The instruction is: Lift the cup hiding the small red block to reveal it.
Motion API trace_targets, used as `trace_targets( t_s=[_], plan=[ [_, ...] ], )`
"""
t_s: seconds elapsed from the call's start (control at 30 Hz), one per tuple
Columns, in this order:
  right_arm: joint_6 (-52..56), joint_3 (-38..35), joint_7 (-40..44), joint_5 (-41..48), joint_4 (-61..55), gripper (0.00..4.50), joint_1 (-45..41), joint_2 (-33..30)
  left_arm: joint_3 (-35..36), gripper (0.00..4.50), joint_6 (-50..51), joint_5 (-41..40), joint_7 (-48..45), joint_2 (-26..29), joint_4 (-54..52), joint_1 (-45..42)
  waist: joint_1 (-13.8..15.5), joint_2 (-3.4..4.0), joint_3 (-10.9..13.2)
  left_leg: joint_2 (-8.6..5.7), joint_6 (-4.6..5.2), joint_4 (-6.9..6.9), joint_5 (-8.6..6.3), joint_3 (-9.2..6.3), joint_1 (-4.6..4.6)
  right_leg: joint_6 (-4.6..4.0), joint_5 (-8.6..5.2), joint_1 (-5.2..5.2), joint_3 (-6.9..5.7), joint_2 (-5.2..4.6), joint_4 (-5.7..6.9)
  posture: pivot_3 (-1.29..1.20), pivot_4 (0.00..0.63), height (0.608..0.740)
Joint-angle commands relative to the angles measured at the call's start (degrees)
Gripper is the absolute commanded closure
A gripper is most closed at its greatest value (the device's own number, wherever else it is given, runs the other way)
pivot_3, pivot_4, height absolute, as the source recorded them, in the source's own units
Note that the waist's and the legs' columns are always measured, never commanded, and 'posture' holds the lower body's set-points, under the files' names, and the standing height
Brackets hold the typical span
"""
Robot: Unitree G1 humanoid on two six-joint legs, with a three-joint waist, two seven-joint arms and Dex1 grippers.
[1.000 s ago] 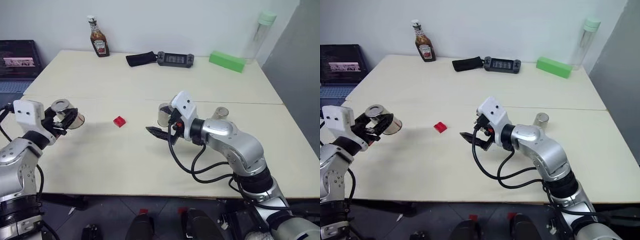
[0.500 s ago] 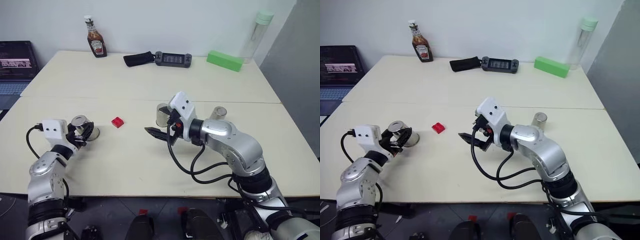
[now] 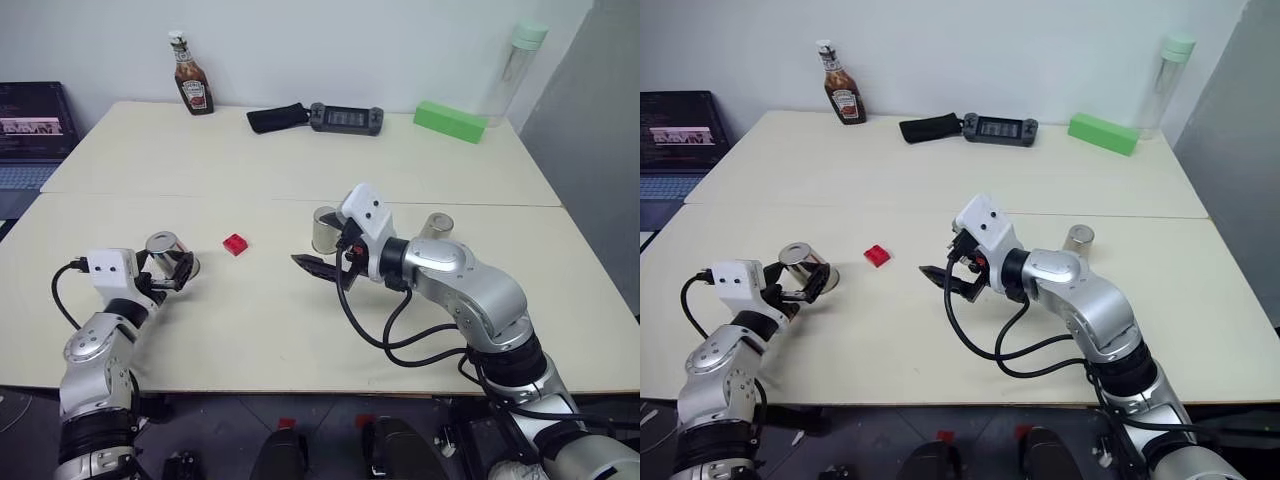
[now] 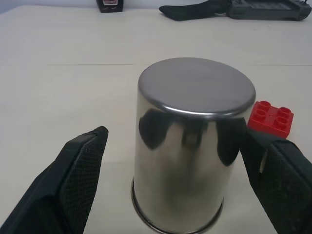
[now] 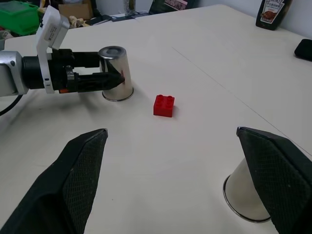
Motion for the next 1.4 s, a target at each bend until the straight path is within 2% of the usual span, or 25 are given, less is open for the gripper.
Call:
trace_targets(
  t_s=[0.03,0.17,0.33,0.5,0.7,0.83,0.9,1.1,1.23,1.3,1.4],
  plan=[
    [-0.93,-0.58,0.49,0.26,-2.43,0.0,-0.08,-0.35,4.63,0.01,5.6,-6.15,-3.17,4.59,-13.6,4.51,-0.13,0.0,0.0,0.0,0.0,-0.02,0.0,0.01,0.0,0.0,0.0,-0.01,0.02,-0.01,0.01,0.0,0.15,0.74],
    [-0.87,-0.99,0.88,0.51,-2.33,0.0,-0.05,-0.81,8.15,0.01,13.46,-11.57,-4.08,9.72,-21.69,6.48,-0.05,0.05,0.03,0.0,-0.01,-0.08,-0.01,-0.05,0.0,-0.02,-0.01,-0.03,-0.04,-0.03,0.01,0.0,0.15,0.74],
    [-1.19,-0.64,1.77,0.86,-1.85,0.0,-0.03,-0.85,8.77,0.01,22.23,-15.99,-7.51,17.39,-24.76,5.6,0.13,0.08,0.06,-0.03,-0.01,-0.01,0.01,-0.08,0.02,-0.02,-0.05,0.0,-0.09,-0.01,0.0,0.0,0.15,0.74],
    [-1.59,-0.85,2.02,0.45,-1.35,0.0,-0.03,-0.92,6.12,0.01,23.85,-16.05,-8.7,17.62,-24.06,4.61,0.05,0.1,0.07,-0.05,-0.01,-0.02,0.0,0.05,0.06,0.24,-0.2,0.01,-0.01,0.0,-0.01,0.0,0.15,0.74],
    [-1.11,-4.12,3.22,1.66,-2.15,0.0,0.53,-3.03,5.53,0.01,26.52,-17.78,-12.98,19.45,-25.47,5.1,0.06,0.09,0.07,-0.01,-0.01,-0.08,0.0,0.03,0.04,-0.09,-0.09,-0.05,0.0,0.05,0.0,0.0,0.15,0.74],
    [-2.11,-10.16,8.1,5.68,-3.28,0.0,1.89,-7.89,6.57,0.01,28.64,-18.07,-17.45,23.68,-25.17,5.46,0.24,0.09,0.09,-0.04,-0.01,-0.07,0.0,0.01,0.0,-0.07,-0.11,-0.04,-0.01,0.05,-0.05,0.0,0.15,0.74],
    [-2.2,-11.74,9.74,6.94,-3.49,0.0,2.79,-9.84,6.94,0.01,29.09,-18.19,-18.54,24.67,-24.89,5.77,0.16,0.14,0.12,-0.05,-0.01,-0.08,0.0,0.06,0.01,0.17,-0.25,-0.04,0.04,0.05,-0.06,0.0,0.15,0.74],
    [-3.6,-16.98,15.97,10.53,-5.37,0.0,8.54,-18.64,8.59,0.01,28.04,-16.58,-20.75,25.69,-22.62,7.22,0.14,0.19,0.15,0.0,0.0,-0.13,-0.01,0.05,0.03,0.1,-0.31,-0.05,0.02,0.09,-0.05,0.0,0.15,0.74],
    [-4.47,-31.25,22.29,15.35,-3.36,0.0,15.7,-28.43,9.28,0.01,28.29,-17.19,-21.61,24.83,-23.16,8.53,0.36,0.19,0.18,-0.02,0.01,-0.13,-0.01,0.06,0.02,0.11,-0.32,-0.05,0.05,0.09,-0.05,0.0,0.15,0.74],
    [-4.87,-37.08,23.57,17.42,-2.21,0.0,18.54,-30.98,9.24,0.01,28.38,-17.52,-21.9,24.47,-23.52,8.84,0.66,0.18,0.18,-0.07,0.01,-0.12,-0.01,0.01,-0.02,0.13,-0.32,-0.04,0.03,0.08,-0.09,0.0,0.15,0.74],
    [-5.95,-38.2,25.15,17.62,-2.26,0.0,22.3,-33.31,7.94,0.01,28.53,-17.61,-22.7,24.37,-23.77,9.09,0.44,0.17,0.18,-0.02,0.01,-0.1,-0.01,0.07,0.06,0.15,-0.33,0.03,0.08,0.09,-0.08,0.0,0.15,0.74]
  ],
)
